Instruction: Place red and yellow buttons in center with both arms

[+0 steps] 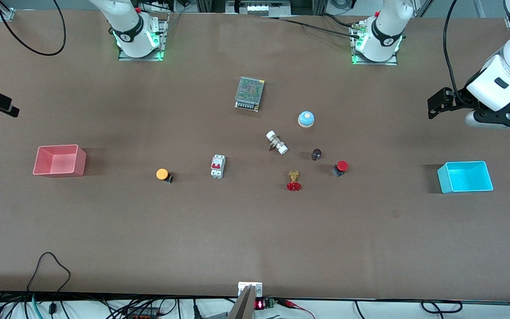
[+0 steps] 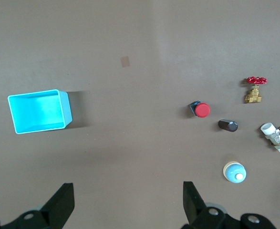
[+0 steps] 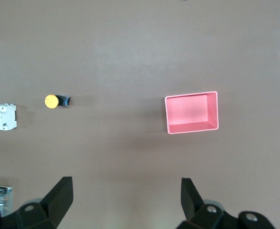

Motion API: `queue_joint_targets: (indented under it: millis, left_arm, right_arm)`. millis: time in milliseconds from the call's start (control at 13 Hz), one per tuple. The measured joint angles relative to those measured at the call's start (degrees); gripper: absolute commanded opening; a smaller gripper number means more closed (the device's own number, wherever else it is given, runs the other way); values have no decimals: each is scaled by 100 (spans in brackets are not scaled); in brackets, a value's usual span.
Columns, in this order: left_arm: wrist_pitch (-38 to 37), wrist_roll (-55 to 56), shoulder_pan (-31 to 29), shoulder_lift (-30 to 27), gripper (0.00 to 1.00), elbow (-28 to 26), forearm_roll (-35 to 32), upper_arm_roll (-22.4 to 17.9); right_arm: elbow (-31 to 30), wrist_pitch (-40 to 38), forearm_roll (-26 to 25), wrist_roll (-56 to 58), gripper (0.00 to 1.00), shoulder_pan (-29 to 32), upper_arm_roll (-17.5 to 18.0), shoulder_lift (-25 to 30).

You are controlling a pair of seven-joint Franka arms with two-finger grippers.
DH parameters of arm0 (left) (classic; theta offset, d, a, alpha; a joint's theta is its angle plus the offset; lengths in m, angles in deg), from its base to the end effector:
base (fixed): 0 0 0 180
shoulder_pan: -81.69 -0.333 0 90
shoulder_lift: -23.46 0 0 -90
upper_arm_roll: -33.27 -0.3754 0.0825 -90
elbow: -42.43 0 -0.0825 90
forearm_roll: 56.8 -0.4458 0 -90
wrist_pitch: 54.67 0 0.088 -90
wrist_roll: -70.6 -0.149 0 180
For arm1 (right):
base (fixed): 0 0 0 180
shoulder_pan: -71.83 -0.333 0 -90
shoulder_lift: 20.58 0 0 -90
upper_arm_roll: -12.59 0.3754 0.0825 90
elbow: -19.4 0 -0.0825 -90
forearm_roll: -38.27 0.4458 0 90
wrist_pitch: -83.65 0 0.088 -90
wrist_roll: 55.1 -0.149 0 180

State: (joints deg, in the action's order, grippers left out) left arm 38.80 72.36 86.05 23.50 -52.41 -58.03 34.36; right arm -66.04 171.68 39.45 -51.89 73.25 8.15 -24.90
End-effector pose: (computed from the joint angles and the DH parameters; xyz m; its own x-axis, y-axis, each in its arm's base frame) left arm 0.6158 -0.0557 0.6015 0.9976 -0.0656 -0.0240 -0.0662 -0.9976 -0.0221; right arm 0.6366 -0.0603 0.6340 0.9985 -0.0454 -0.0291 -0.0459 -0.9988 -0.0164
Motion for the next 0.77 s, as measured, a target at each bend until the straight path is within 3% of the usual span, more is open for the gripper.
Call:
queue_joint_targets:
  millis: [231, 769]
  left_arm:
    - [0, 0, 0, 2, 100, 0, 0, 0]
    - [0, 0, 13, 2, 100, 0, 0, 15]
  right_arm:
    - [-664, 442, -109, -2, 100, 3, 128, 379]
    - [-1660, 494, -111, -8, 100, 84, 102, 1195]
